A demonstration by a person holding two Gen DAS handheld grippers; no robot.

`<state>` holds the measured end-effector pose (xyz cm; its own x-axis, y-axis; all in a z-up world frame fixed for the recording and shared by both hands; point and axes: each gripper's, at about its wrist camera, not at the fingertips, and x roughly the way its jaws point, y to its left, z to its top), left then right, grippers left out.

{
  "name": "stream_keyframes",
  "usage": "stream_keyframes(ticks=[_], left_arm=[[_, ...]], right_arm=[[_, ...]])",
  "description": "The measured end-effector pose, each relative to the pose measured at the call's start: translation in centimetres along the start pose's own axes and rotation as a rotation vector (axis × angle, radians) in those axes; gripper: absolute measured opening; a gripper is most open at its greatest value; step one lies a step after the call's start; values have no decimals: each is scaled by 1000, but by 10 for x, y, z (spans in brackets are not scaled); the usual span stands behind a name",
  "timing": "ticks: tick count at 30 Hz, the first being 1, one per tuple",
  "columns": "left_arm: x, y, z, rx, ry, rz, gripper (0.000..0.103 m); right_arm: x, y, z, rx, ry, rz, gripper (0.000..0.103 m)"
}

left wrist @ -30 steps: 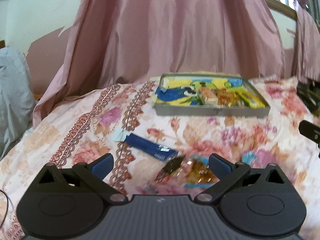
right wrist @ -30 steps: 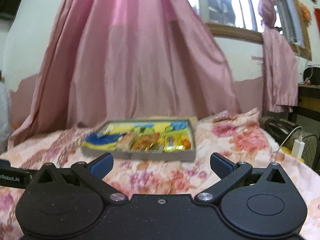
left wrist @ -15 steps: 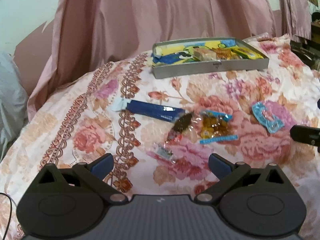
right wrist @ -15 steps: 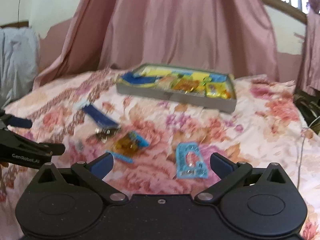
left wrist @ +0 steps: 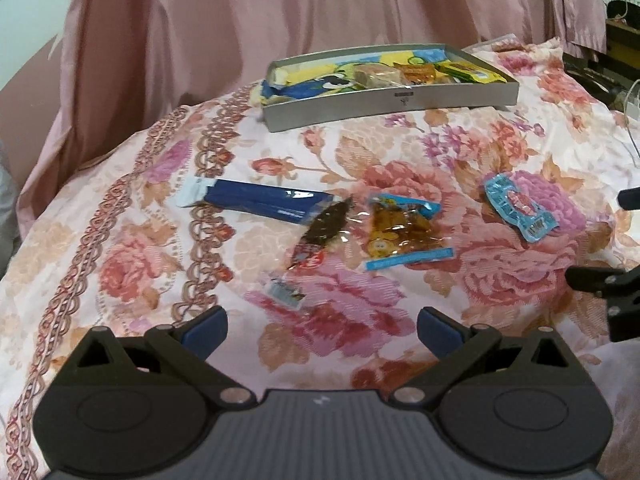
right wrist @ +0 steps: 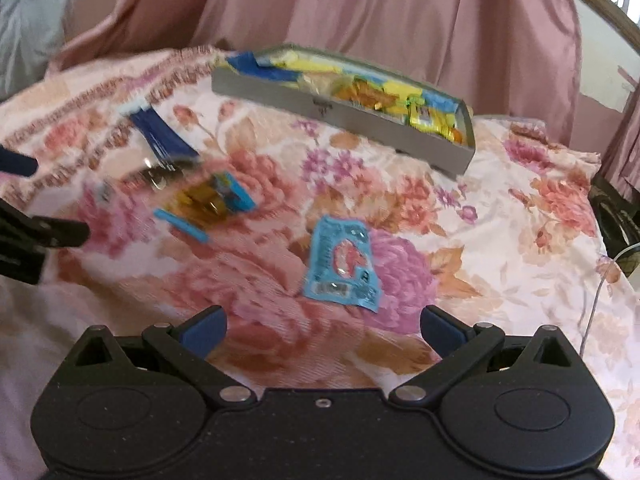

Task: Organize snacks
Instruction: 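Grasp the clear bag of yellow snacks with the left tool while the right tool grasps the blue candy pack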

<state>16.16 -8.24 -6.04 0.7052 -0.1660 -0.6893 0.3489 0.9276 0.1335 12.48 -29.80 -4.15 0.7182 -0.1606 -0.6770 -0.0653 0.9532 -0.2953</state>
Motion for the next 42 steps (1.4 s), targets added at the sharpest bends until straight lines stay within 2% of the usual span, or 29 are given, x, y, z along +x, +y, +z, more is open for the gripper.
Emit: stream_keyframes(ticks=[5, 15, 22, 28, 33, 40, 42], left_arm=[[12, -12, 8, -3, -3, 0, 102], [49, -25, 37, -80, 8, -26, 102], [76, -35, 52, -59, 42, -33, 102], [89, -44, 61, -33, 66, -85, 102], [100, -52, 67, 6, 98, -86, 93], [106, -54, 67, -15, 121, -54, 87], [106, -54, 68, -17, 129, -62, 81]], right_arm=[[29, -14, -1, 21, 69, 40, 102], [59, -32, 8, 67, 32, 26, 102], [74, -37, 10, 53, -6, 24, 102], [82, -37, 8, 44, -7, 47, 102], [88, -42, 6, 127, 10, 87, 97], [92, -41, 7, 168, -13, 94, 92], [94, -41, 8, 180, -8, 97, 91]])
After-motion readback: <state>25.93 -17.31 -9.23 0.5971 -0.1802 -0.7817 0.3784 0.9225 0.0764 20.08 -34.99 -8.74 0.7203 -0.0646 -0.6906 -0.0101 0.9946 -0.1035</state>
